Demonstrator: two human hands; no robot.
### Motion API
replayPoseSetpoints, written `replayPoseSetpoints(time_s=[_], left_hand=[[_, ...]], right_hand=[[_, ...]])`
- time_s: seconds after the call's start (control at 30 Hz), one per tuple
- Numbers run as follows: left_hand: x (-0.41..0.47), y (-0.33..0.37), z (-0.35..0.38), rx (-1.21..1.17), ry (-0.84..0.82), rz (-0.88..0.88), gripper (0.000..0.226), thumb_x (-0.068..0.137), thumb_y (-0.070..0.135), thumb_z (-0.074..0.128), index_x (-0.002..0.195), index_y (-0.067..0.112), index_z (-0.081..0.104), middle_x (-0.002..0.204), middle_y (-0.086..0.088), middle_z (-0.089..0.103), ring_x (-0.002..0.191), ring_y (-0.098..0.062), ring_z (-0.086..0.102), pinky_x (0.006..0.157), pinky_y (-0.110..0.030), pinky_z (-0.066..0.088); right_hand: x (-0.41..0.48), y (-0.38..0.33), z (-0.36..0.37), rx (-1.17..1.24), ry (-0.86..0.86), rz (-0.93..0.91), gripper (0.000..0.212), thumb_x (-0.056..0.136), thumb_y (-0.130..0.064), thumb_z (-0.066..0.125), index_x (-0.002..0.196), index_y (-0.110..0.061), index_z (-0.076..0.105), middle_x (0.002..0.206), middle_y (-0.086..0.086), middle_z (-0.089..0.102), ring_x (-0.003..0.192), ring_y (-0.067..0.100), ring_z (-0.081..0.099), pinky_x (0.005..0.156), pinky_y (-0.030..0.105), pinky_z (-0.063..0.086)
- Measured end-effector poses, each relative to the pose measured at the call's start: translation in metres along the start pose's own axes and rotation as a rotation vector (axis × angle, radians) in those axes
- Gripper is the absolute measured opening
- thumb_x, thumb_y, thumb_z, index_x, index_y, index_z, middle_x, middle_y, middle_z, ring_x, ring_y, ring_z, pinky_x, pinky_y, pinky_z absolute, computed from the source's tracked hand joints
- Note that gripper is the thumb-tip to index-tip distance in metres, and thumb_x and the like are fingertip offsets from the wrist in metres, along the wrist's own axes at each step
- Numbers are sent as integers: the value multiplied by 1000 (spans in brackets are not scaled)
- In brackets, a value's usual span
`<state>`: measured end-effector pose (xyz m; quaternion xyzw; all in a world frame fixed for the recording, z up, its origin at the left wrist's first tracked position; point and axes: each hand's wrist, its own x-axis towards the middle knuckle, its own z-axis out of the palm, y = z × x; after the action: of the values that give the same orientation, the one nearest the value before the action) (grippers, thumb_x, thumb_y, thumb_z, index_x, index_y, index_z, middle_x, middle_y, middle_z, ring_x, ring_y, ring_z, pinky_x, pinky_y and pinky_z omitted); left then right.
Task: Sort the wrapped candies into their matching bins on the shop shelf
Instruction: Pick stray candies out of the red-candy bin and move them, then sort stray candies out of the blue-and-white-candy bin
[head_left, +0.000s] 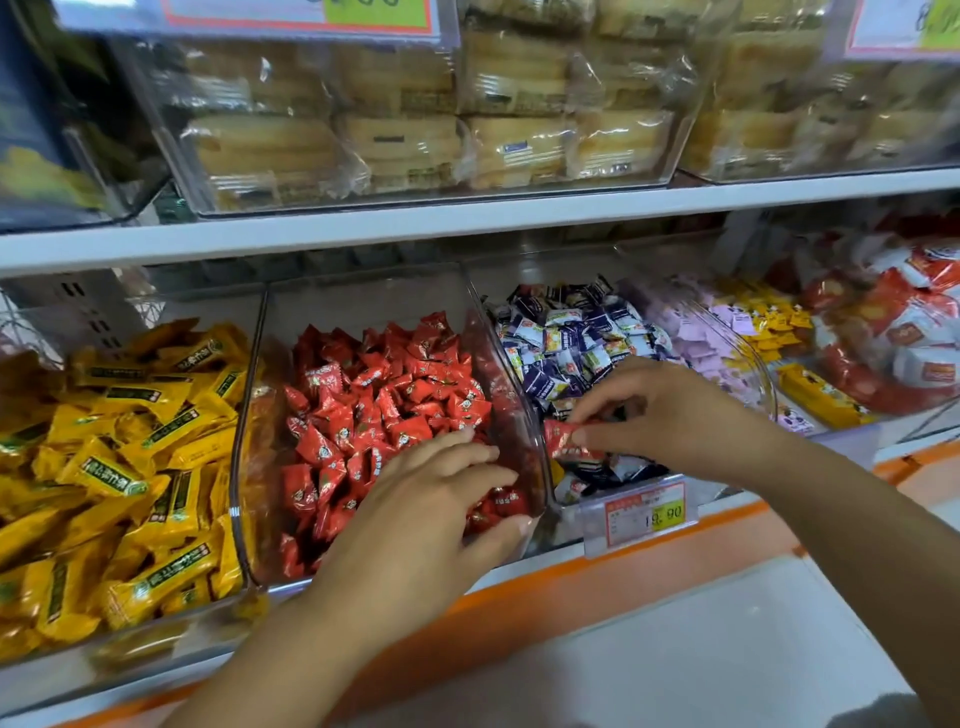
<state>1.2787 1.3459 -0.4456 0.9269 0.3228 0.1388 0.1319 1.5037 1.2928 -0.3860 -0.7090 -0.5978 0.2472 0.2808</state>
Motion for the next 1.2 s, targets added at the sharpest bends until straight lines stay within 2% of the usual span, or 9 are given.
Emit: replayPoseSetpoints(time_s=[0.2, 0.4, 0.63, 0.7, 0.87, 0.93, 1.0, 1.1, 1.2], left_hand=[[2, 1, 2, -42, 36, -5, 76, 73, 80, 18, 131, 45, 53, 145, 29, 35, 140, 10, 9, 103, -5, -5], [3, 1, 3, -95, 43, -16, 70, 73, 79, 26, 126, 46, 57, 139, 32, 41, 137, 15, 11, 103, -4, 0], [0, 6, 3, -53, 13, -4, 69, 75, 77, 26, 124, 41, 61, 132, 28, 50, 135, 8, 23, 106, -5, 5], [1, 7, 4, -21, -15, 20, 64, 79, 74, 29, 121, 40, 62, 128, 26, 54, 135, 5, 25, 113, -14, 15], [-1, 3, 6, 9, 16, 18, 62, 81, 75, 29, 121, 41, 62, 126, 27, 56, 133, 4, 30, 113, -24, 23], [-2, 3, 8, 24, 20, 38, 60, 81, 75, 31, 120, 41, 63, 125, 27, 56, 134, 2, 31, 111, -24, 23], [-3, 3, 8, 3, 25, 41, 60, 81, 76, 31, 119, 42, 64, 124, 28, 56, 134, 4, 30, 111, -22, 21], [-1, 2, 8, -81, 70, 28, 58, 81, 74, 34, 116, 42, 66, 122, 29, 57, 131, 7, 33, 112, -25, 27], [1, 2, 7, -169, 142, 8, 49, 84, 67, 43, 113, 38, 68, 113, 28, 61, 118, 9, 44, 105, -19, 34]], right_hand=[[13, -3, -5, 40, 18, 30, 3, 82, -29, 75, 84, -30, 75, 80, -8, 72, 71, 5, 65, 63, 13, 48], [21, -13, -15, 15, -40, 73, 9, 85, -22, 73, 87, -30, 76, 76, 5, 73, 57, 12, 62, 43, 17, 38], [19, -31, -22, 266, 99, -44, 11, 88, -19, 69, 92, -27, 76, 74, 2, 72, 60, 8, 59, 66, 28, 48], [22, -39, -10, 319, 125, -134, 14, 89, -20, 68, 101, -25, 74, 77, 0, 71, 62, 6, 61, 68, 20, 50], [23, -30, -20, -70, -92, -112, 9, 89, -21, 67, 85, -25, 73, 84, -14, 70, 61, -3, 62, 53, 11, 46], [17, -18, -15, -225, -347, -100, 11, 87, -21, 71, 90, -32, 72, 86, -21, 66, 71, -10, 58, 62, 6, 41], [17, -6, 3, -423, -434, -161, 20, 87, -21, 69, 104, -31, 70, 95, -22, 55, 90, -4, 49, 79, 16, 39], [20, 5, 28, -671, -273, -269, 19, 89, -20, 64, 106, -26, 68, 100, -10, 36, 99, 11, 31, 81, 26, 33], [19, 14, 33, -642, -130, -358, 11, 91, -26, 63, 99, -26, 71, 96, -11, 37, 95, 10, 33, 76, 29, 36]])
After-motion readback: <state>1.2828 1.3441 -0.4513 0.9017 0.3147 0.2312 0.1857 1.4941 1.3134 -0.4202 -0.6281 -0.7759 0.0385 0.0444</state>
